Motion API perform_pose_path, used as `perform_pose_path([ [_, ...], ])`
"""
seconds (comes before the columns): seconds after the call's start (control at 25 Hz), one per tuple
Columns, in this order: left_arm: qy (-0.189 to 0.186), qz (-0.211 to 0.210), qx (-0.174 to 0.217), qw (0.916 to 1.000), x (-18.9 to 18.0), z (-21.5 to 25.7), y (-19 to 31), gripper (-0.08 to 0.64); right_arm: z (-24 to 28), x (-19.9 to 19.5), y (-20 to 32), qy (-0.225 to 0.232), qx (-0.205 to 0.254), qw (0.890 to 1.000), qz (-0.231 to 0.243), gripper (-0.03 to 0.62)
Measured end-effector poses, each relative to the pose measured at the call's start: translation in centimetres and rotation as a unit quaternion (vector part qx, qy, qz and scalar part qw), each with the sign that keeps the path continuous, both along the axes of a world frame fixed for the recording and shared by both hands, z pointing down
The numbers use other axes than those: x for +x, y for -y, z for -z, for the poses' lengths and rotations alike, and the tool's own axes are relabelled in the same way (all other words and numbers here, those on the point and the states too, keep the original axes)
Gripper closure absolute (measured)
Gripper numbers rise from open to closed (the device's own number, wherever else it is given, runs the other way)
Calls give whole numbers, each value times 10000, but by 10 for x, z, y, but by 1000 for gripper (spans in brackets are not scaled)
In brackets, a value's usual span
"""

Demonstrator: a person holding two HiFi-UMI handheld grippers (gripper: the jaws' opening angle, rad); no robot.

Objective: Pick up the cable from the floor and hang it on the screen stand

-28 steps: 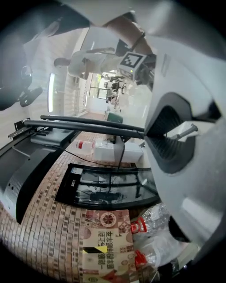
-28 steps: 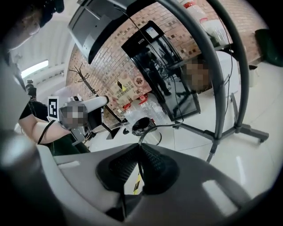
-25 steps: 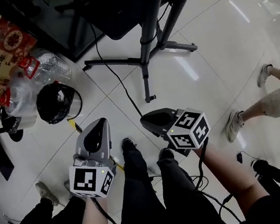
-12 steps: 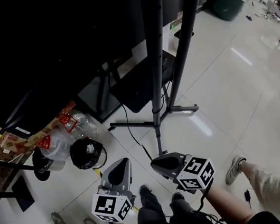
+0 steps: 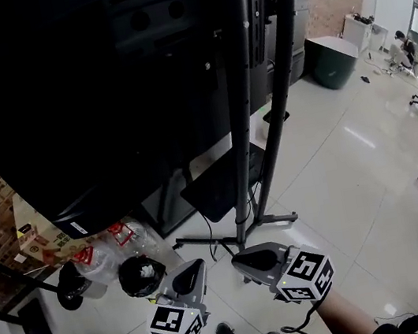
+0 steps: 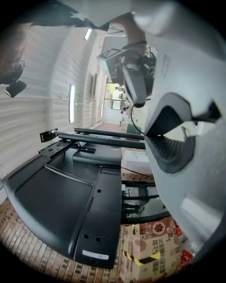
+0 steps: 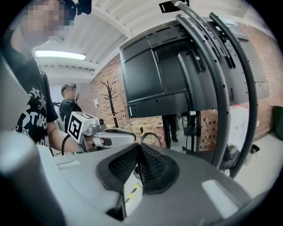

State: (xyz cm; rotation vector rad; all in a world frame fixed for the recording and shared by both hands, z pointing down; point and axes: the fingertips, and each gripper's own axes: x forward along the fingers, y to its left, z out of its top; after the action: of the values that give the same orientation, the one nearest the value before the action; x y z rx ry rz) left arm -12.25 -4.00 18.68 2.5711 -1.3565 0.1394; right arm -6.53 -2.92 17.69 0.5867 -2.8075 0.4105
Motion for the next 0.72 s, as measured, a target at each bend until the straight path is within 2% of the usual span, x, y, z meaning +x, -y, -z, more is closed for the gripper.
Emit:
perform_pose_path([
  [0.12, 23, 15, 15, 10000, -4, 15, 11, 555, 25, -9, 12, 157, 262, 9995, -80, 574],
  [0.4, -348, 33, 56, 9994, -13, 61, 30, 555, 81, -27, 30, 409, 825, 9957, -131, 574],
  [0.52, -559, -93, 58, 9984, -21, 86, 34, 555, 106, -36, 39, 298, 1019, 9942, -168, 574],
  [0.72, -557, -450, 321, 9969, -24, 122, 48, 555, 146, -39, 61, -38, 1577, 9867, -387, 574],
])
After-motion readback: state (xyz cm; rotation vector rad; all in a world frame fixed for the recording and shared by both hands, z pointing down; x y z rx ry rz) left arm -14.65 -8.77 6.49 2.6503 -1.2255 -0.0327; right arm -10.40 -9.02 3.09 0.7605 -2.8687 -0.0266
